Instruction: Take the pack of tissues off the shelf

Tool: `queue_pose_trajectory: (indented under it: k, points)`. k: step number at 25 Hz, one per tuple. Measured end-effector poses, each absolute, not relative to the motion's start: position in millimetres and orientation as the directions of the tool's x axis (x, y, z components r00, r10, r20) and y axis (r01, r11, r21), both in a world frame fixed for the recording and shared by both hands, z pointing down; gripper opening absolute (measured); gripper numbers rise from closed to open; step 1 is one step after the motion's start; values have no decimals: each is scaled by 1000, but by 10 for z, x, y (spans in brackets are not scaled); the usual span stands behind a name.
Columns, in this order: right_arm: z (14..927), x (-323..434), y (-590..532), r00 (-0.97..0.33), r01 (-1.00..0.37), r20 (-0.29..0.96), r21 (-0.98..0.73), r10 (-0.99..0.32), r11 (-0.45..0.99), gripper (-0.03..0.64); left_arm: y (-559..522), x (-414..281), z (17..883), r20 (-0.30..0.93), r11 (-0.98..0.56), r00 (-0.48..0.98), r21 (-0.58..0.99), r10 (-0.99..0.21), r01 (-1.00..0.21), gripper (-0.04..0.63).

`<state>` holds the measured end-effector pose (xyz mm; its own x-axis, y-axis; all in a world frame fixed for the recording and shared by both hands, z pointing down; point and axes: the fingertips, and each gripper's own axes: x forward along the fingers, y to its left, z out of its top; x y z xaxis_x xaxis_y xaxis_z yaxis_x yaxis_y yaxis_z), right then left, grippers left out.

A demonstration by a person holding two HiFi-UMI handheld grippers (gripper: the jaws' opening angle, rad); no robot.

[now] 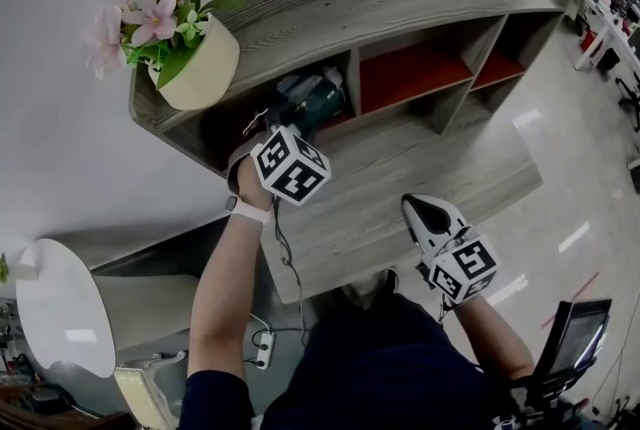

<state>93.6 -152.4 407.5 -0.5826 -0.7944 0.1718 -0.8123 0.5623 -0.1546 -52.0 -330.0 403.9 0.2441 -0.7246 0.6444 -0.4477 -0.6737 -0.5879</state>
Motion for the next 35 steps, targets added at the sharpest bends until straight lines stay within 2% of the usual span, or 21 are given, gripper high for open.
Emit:
queue_pose_trajectory:
  k: [5, 21, 35]
  points:
    - [4071, 929, -1519, -585, -811, 176, -150, -792, 566, 4, -3226, -520, 4000, 626, -673, 261, -625, -734, -395, 147]
    - [4132, 840, -1448, -613, -790, 190, -151, -767, 594, 3, -2608, -581, 3812, 561, -645, 319, -684, -764, -341, 140]
    - [4146, 709, -1403, -637, -771, 198, -141, -745, 621, 3, -1843, -750, 3971, 527, -637, 362, -684, -769, -355, 141]
